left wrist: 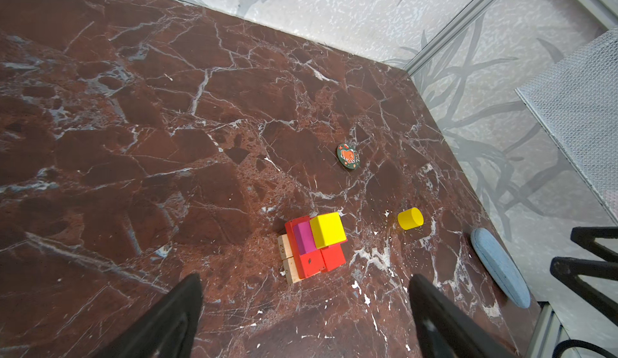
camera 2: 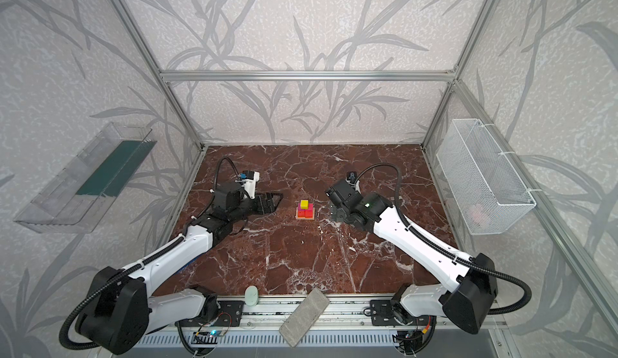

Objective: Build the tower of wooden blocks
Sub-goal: 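Move the right gripper over the yellow cylinder and lower it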

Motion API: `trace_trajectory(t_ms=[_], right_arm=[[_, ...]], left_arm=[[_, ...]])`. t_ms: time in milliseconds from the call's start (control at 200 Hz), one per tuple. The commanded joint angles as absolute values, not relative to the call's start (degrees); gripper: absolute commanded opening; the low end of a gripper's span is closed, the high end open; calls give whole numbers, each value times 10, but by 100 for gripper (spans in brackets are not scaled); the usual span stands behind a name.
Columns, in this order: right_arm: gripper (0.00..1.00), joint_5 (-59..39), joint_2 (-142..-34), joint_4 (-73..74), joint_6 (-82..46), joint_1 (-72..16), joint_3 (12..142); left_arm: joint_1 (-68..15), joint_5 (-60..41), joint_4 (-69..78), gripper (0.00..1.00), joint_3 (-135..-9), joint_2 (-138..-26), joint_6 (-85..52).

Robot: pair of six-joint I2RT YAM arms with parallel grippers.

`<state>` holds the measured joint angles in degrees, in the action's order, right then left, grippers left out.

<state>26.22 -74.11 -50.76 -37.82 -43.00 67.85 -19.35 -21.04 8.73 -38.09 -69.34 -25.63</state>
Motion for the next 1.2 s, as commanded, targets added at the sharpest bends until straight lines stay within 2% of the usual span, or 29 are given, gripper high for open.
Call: trace_trajectory(t_ms=[0,170,470,735,965,1195], right_arm=[[99,278,-710,-504,-370,-417,656],[99,273,-695,-500,-327,-387,630],[99,232,-692,-464,-276,-324,578],[96,194,-774,-416,-250,-300,576],[91,136,-819,-373,-230,-271,584],[90,103,-859,-344,-228,-252,582]], left_arm=[[-192,-222,112,94,-381,-690,-271],[-192,-219,106,94,-380,-670,-274],[-192,-155,17,97,-381,-576,-224],[-192,-117,-11,99,-377,-511,-217],[-192,-84,-48,99,-385,-493,-198],[-192,-63,-46,99,-381,-474,-192]])
